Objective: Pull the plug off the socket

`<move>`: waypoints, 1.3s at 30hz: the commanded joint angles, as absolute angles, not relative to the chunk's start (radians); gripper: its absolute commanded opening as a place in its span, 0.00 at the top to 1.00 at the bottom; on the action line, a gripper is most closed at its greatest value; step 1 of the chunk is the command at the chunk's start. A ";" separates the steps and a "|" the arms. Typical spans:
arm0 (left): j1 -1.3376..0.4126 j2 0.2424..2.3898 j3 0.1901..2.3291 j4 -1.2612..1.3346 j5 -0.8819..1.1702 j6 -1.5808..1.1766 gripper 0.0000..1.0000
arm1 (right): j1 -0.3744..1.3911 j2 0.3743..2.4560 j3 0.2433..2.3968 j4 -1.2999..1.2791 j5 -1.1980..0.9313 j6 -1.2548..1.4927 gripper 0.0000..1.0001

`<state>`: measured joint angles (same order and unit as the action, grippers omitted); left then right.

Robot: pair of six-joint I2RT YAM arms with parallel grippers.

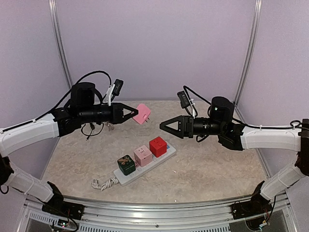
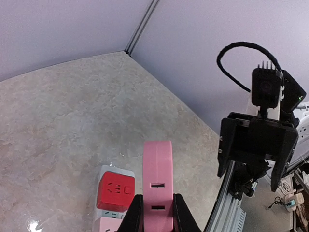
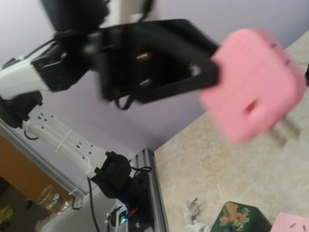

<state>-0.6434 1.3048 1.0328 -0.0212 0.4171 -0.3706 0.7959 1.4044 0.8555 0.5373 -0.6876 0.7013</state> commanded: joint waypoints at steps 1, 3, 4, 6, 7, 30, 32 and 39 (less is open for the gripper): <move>-0.719 1.315 1.061 0.047 0.445 -0.383 1.00 | 0.793 1.452 0.893 0.646 -0.730 0.776 0.36; -0.741 1.320 1.068 0.054 0.436 -0.381 1.00 | 0.796 1.458 0.891 0.663 -0.733 0.788 0.36; -0.747 1.322 1.069 0.059 0.434 -0.381 1.00 | 0.795 1.459 0.887 0.674 -0.734 0.794 0.37; -0.754 1.327 1.074 0.062 0.438 -0.385 1.00 | 0.795 1.455 0.879 0.688 -0.737 0.803 0.37; -0.757 1.329 1.077 0.063 0.441 -0.385 1.00 | 0.795 1.455 0.877 0.692 -0.740 0.806 0.38; -0.793 1.329 1.080 0.090 0.442 -0.382 1.00 | 0.795 1.454 0.857 0.685 -0.724 0.813 0.41; -0.793 1.332 1.079 0.090 0.440 -0.382 1.00 | 0.796 1.459 0.858 0.683 -0.723 0.813 0.41; -0.780 1.301 1.061 0.093 0.412 -0.382 1.00 | 0.795 1.450 0.858 0.676 -0.717 0.811 0.42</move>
<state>-0.7868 1.3392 1.0561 0.0608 0.4286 -0.3828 0.7959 1.4551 0.8593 0.6868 -0.7269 0.8135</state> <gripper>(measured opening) 0.152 0.582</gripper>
